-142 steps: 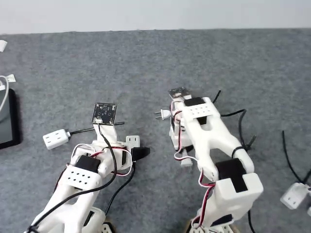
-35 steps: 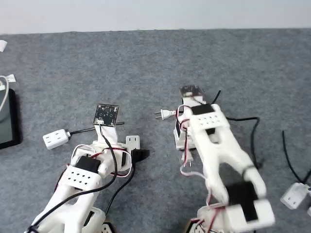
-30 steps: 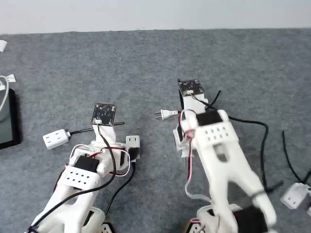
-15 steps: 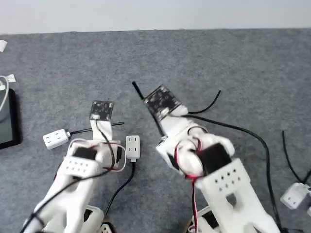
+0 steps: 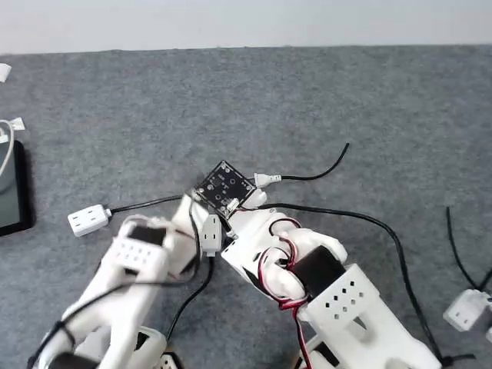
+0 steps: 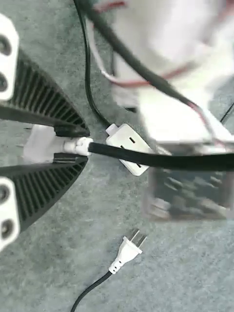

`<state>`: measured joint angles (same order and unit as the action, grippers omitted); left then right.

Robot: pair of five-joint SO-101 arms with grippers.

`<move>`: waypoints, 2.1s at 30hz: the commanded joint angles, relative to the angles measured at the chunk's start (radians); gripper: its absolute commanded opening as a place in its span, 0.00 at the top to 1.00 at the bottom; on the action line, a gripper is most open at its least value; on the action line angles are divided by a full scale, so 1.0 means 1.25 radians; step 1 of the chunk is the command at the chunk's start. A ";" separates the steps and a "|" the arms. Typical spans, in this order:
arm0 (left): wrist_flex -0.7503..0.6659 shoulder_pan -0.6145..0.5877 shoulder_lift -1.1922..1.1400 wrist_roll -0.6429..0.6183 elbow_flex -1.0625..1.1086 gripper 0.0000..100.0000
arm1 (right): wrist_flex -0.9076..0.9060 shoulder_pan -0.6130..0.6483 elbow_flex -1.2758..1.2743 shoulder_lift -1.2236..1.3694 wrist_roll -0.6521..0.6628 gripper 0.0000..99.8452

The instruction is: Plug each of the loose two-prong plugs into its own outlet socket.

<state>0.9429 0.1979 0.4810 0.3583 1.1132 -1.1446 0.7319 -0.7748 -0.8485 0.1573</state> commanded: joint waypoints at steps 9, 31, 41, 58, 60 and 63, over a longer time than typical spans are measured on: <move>-0.023 0.072 0.366 0.034 0.182 0.99 | 0.042 0.002 0.005 -0.018 -0.038 0.99; -0.072 -0.279 0.371 -0.099 0.136 0.98 | 0.417 -0.040 0.033 0.348 -0.080 0.99; -0.072 -0.279 0.368 -0.098 0.136 0.98 | 0.423 -0.036 0.164 0.530 -0.041 0.99; -0.074 -0.279 0.368 -0.079 0.137 0.98 | 0.418 -0.025 0.158 0.538 0.015 0.99; -0.074 -0.279 0.368 -0.079 0.137 0.98 | 0.420 -0.014 0.152 0.538 0.016 0.99; -0.074 -0.279 0.368 -0.079 0.137 0.98 | 0.422 0.003 0.152 0.538 0.015 0.99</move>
<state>0.8447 -0.1473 0.9321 0.2478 1.3387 -0.6337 0.7150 -0.6260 -0.1765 0.1665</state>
